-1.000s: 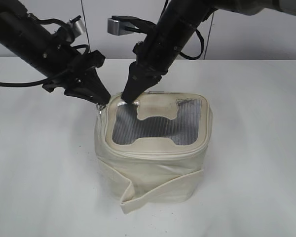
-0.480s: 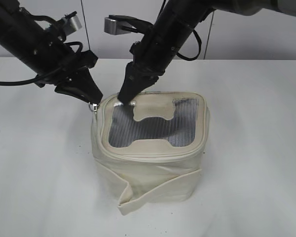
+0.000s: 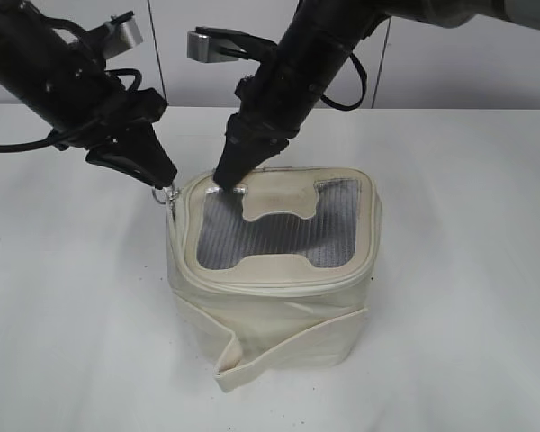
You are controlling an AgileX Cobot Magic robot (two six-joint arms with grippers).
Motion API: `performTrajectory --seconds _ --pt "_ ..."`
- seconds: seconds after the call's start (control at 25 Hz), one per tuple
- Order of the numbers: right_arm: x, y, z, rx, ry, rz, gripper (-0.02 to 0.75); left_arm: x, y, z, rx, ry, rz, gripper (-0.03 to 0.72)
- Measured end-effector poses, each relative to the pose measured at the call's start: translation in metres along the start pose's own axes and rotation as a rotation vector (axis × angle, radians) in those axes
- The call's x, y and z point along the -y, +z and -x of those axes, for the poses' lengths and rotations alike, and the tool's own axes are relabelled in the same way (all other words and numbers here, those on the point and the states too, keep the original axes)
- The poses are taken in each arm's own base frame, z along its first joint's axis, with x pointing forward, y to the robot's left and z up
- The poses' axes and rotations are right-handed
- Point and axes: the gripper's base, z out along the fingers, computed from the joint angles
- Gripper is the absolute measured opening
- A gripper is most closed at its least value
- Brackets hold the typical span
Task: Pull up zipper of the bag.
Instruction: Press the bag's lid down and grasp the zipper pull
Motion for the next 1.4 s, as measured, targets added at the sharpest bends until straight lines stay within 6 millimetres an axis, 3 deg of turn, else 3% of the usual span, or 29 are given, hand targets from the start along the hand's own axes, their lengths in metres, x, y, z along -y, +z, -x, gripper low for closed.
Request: performTrajectory --seconds 0.36,0.72,1.04,1.4 --pt "0.000 -0.002 0.001 0.002 0.027 -0.004 0.054 0.002 -0.002 -0.007 -0.067 0.026 -0.004 0.006" --pt "0.001 -0.010 0.007 0.000 0.021 -0.060 0.054 0.024 0.004 -0.015 -0.131 0.169 0.047 0.005" --pt "0.001 -0.011 0.007 0.000 0.029 -0.066 0.054 0.027 0.003 -0.017 -0.142 0.208 0.077 0.005" --pt "0.002 -0.011 0.006 -0.009 0.032 -0.078 0.054 0.050 0.013 -0.046 -0.214 0.284 0.072 0.005"
